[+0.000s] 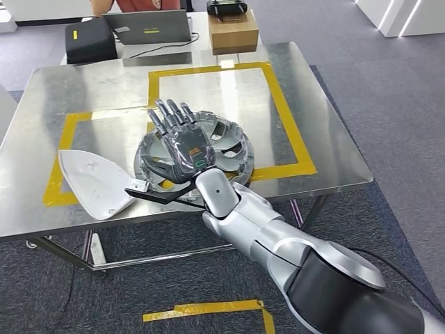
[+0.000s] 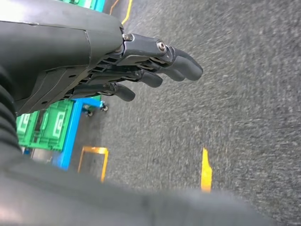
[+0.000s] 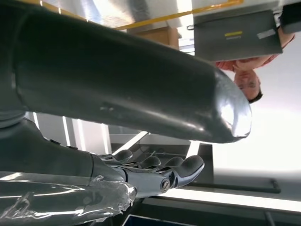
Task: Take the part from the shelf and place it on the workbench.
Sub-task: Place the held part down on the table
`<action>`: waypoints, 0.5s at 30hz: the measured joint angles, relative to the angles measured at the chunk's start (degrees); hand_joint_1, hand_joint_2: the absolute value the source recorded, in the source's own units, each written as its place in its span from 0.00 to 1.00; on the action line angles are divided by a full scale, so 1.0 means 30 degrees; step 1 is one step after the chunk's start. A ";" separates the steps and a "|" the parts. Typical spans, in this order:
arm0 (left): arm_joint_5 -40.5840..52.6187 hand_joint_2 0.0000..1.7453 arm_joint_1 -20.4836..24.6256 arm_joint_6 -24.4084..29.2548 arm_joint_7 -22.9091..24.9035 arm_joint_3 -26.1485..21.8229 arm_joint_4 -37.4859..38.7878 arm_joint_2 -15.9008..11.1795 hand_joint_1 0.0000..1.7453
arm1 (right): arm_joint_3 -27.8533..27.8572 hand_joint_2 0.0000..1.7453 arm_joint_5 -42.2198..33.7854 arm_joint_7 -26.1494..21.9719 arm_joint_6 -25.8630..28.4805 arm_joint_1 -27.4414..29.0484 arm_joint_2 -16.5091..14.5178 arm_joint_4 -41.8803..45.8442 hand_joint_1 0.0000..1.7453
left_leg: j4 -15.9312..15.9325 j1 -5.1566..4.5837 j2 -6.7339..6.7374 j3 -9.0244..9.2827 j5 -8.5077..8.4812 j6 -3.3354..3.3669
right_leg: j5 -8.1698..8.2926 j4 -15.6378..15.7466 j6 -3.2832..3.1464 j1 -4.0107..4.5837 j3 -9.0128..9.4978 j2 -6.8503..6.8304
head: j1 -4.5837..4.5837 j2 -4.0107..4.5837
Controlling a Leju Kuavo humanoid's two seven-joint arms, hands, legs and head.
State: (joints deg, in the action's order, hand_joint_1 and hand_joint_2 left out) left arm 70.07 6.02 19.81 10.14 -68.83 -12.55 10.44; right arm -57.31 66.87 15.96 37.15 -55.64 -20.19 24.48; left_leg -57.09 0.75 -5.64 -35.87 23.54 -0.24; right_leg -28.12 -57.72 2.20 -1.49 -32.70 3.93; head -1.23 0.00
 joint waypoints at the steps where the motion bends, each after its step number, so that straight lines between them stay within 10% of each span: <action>1: -0.0007 0.00 -0.0024 -0.0004 0.0009 -0.0002 0.0000 -0.0005 0.00 | 0.0000 0.00 -0.0002 -0.0035 -0.0080 0.0008 -0.0004 -0.0015 0.00 | -0.0011 0.0026 -0.0158 -0.0075 -0.0050 -0.0129 | -0.0011 -0.0001 -0.0113 0.0060 0.0050 -0.0113 | -0.0006 0.0000; 4: -0.0020 0.00 -0.0127 -0.0002 0.0042 -0.0009 0.0000 -0.0009 0.00 | 0.0004 0.00 0.0004 -0.0108 -0.0162 0.0016 -0.0098 -0.0035 0.00 | -0.0417 0.0081 0.0253 -0.0363 0.0202 -0.0387 | 0.0078 0.0013 -0.0502 0.0080 0.0053 -0.0687 | -0.0064 0.0000; 9: 0.0000 0.00 -0.0038 0.0004 0.0051 -0.0011 0.0000 -0.0007 0.00 | 0.0016 0.00 0.0005 -0.0153 -0.0328 0.0159 -0.0140 -0.0084 0.00 | -0.5502 0.0079 0.1623 -0.2753 0.2433 -0.0581 | -0.0015 0.0033 -0.0829 0.0209 0.0109 -0.1892 | -0.0164 0.0000; 15: 0.0016 0.00 0.0014 0.0035 0.0025 -0.0009 0.0000 -0.0005 0.00 | 0.0051 0.00 0.0005 -0.0262 -0.0408 0.0226 -0.0160 -0.0087 0.00 | -0.0540 -0.0202 0.3001 -0.0019 0.0258 -0.0239 | -0.0362 -0.0012 -0.0558 0.0448 0.0391 -0.3006 | -0.0144 0.0000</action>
State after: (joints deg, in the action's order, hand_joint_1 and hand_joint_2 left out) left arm 70.12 6.06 19.92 10.22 -68.85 -12.55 10.43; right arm -57.16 66.88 15.17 35.93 -54.96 -20.67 24.22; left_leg -58.71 0.14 3.36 -35.93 24.32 -0.96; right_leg -29.21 -57.75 0.52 -0.15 -31.53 -5.09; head -1.66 0.00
